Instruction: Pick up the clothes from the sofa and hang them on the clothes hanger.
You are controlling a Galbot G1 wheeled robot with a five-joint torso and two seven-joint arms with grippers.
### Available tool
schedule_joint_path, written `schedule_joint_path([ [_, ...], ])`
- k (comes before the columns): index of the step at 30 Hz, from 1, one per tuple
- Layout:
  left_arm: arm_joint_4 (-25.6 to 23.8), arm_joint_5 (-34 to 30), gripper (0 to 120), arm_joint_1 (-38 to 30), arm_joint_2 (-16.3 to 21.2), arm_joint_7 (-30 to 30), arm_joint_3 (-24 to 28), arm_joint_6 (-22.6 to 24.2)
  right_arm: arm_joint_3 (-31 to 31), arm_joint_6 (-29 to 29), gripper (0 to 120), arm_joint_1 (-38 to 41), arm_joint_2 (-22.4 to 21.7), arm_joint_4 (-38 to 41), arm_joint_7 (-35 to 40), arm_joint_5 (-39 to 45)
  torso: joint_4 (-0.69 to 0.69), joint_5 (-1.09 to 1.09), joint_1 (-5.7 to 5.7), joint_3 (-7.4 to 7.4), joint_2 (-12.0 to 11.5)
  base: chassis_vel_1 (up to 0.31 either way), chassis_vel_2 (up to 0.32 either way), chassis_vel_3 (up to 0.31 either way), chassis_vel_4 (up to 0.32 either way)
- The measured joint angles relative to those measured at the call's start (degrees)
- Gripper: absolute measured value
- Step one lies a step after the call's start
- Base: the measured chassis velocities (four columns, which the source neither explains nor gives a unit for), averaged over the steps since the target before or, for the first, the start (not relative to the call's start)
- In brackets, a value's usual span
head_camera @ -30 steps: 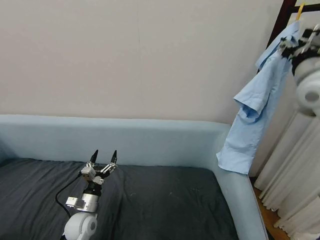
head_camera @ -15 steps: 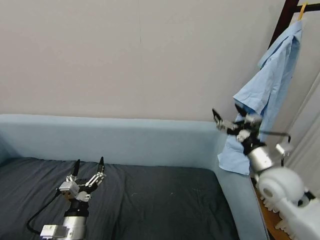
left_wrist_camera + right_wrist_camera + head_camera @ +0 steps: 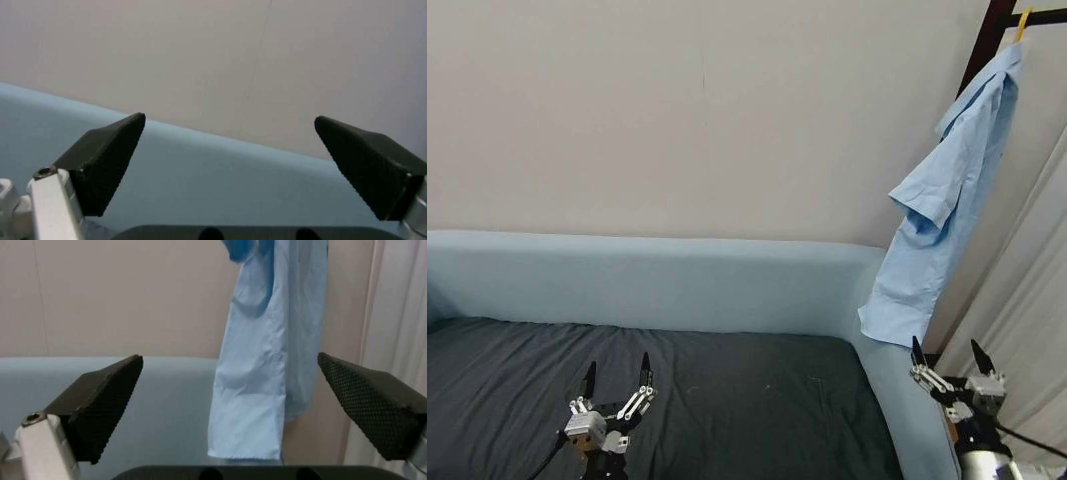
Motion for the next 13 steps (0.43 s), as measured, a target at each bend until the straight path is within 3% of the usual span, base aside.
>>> schedule_joint_path([
  [13,-0.1,0.2,100,0.0,0.3,0.0,-0.1,0.6,-0.9,0.4,100,0.1,0.1,-0.2,0.1,0.1,0.00,-0.02,0.01,0.01,0.0,0.000,0.000,0.000,0.000],
])
